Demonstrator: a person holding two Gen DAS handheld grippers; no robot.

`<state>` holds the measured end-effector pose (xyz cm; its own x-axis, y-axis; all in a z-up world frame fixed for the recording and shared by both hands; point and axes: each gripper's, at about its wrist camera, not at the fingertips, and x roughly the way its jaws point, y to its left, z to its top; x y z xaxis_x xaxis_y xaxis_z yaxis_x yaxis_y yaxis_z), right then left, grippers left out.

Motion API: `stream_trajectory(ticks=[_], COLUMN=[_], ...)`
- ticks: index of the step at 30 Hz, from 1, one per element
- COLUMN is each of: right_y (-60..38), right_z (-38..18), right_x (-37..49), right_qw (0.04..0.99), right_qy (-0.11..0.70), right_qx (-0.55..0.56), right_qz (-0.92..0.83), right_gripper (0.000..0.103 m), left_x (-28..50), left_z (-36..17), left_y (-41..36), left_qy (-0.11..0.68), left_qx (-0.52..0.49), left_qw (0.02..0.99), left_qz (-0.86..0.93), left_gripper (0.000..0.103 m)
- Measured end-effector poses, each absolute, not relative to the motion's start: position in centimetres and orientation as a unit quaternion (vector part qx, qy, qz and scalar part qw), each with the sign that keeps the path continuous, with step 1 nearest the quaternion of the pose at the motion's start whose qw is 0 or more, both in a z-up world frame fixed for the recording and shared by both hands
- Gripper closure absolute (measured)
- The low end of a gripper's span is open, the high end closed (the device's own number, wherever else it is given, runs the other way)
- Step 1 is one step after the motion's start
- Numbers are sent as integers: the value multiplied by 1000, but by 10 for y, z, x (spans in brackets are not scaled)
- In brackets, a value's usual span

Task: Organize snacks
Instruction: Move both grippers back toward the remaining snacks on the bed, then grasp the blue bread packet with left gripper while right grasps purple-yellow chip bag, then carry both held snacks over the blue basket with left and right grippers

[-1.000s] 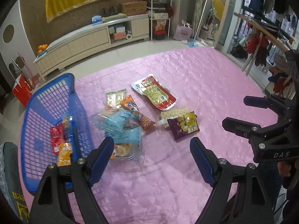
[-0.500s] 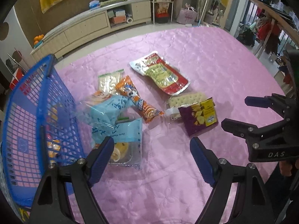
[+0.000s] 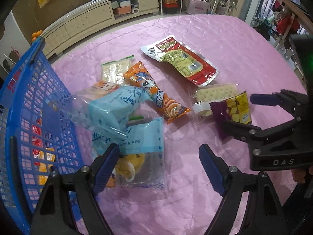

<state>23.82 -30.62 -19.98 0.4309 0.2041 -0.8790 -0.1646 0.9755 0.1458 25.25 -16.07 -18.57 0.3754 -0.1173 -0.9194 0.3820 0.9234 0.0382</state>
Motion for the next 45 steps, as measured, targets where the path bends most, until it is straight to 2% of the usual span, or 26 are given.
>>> stream_trajectory(ticks=[7,11,14,20,29,31,33,34,38,45], right_y=[-291,-293,-303,-326,-333,-335,-337,-337,-333,-326], right_z=[-209,-209,-207,-194,-190,-188,-185,-184,-184,-173], right_x=[246,246,244,234,223,221,218,216,216,211], right_qw=[849,855,857,873,878,879,880,880,880,880], right_qy=[522,513,508,479,464,460,457,457,456,450], right_qx=[-22,-29,-16,15,49,52,54,56,57,63], right_qz=[85,76,84,88,107,112,115,117,122,136], right_gripper=[9,29,33,38,39,39,39,39,39,39], left_x=[255,258,257,262,280,280,279,278,270,253], left_z=[-191,-192,-191,-191,-204,-207,-207,-206,-197,-176], left_y=[-164,-166,-165,-163,-174,-178,-181,-182,-188,-185], left_qy=[527,526,529,532,547,545,537,537,527,506], left_qx=[153,155,148,139,190,205,224,223,238,213], left_qw=[823,823,823,825,812,812,813,813,815,834], left_qz=[-147,-147,-144,-130,-68,-50,-35,-41,-45,-63], left_gripper=[21,21,21,21,22,30,47,51,77,87])
